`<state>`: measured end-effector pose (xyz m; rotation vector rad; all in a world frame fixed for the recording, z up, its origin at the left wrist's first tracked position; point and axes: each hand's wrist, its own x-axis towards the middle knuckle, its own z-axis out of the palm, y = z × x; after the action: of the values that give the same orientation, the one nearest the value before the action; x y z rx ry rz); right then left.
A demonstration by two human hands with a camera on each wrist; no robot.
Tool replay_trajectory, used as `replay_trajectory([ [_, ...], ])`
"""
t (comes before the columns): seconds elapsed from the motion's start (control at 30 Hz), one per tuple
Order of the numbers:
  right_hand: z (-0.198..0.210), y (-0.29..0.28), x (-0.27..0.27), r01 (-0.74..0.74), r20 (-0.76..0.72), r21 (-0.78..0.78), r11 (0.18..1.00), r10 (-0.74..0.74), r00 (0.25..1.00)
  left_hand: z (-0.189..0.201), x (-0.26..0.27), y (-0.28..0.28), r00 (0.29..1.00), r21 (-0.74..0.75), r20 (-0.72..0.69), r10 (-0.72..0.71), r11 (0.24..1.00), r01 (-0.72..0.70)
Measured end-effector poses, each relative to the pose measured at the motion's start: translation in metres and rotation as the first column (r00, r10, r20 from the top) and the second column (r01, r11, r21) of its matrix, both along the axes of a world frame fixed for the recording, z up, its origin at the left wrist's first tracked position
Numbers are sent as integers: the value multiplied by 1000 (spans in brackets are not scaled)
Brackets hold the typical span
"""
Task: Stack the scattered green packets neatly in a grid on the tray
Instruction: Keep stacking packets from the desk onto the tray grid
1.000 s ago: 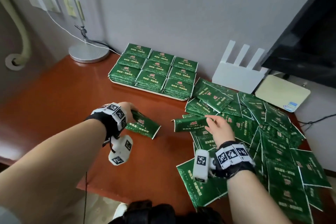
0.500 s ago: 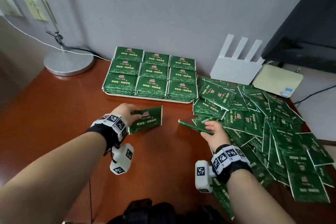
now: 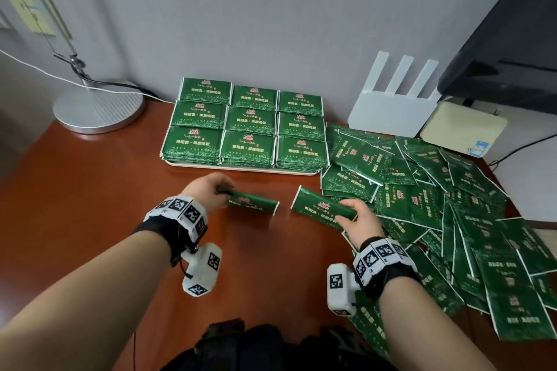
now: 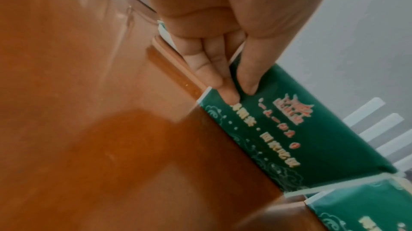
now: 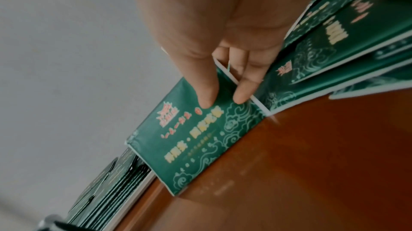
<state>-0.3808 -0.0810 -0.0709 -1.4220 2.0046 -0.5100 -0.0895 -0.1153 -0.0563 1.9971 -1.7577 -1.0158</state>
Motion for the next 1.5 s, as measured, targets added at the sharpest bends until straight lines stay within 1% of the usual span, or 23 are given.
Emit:
replay_trajectory([
  [0.07,-5,-4,-2,13,9,26,1000,-13,1000,-10,2,-2,999,23,-33,39,999,-38],
  [0.2,-9,-11,-3,52,37,20,998,-52,998,-27,2,-5,995,82,-55,83,994,-78],
  [0.33,-7,-15,0,56,68,32,998,-58,996,-35,0,-12,996,125,-29,81,989,-77],
  [0.4,-3,-17,1,66,106,28,997,-69,992,-35,3,-15,997,129,-18,80,989,-77],
  [0.5,11,-19,7,82,192,11,997,-82,978,-29,13,-18,994,101,-68,86,992,-79],
  [0.6,23,-30,15,101,232,-34,994,-90,969,-18,31,-22,981,73,-158,112,992,-102],
  [0.73,35,-54,36,147,291,-46,988,-127,948,2,66,-31,971,4,-148,190,982,-191],
  [0.8,42,-67,50,188,339,-62,980,-157,928,9,84,-38,954,4,-183,237,971,-240],
  [0.87,48,-82,65,192,366,-86,978,-148,919,15,102,-46,939,12,-193,285,957,-289],
  [0.93,49,-95,80,135,321,-97,986,-97,942,17,118,-54,928,24,-183,325,945,-326],
  [1.0,45,-106,94,49,258,-80,996,-27,966,18,129,-63,923,42,-192,335,942,-333],
  [1.17,29,-126,119,-50,226,-34,998,56,972,12,140,-87,919,101,-198,341,940,-327],
  [1.23,24,-129,123,-91,153,-27,995,94,984,7,141,-94,909,140,-222,353,934,-328],
  [1.3,21,-133,123,-138,33,-27,990,139,990,4,141,-99,886,189,-264,382,921,-341],
  [1.37,20,-137,122,-196,-78,-18,980,194,978,1,141,-103,860,228,-298,415,905,-358],
  [1.43,19,-139,123,-226,-115,-4,974,224,968,-3,141,-107,839,254,-326,435,896,-365],
  [1.5,18,-142,125,-244,-121,-1,970,242,963,-5,141,-109,829,263,-333,448,889,-375],
])
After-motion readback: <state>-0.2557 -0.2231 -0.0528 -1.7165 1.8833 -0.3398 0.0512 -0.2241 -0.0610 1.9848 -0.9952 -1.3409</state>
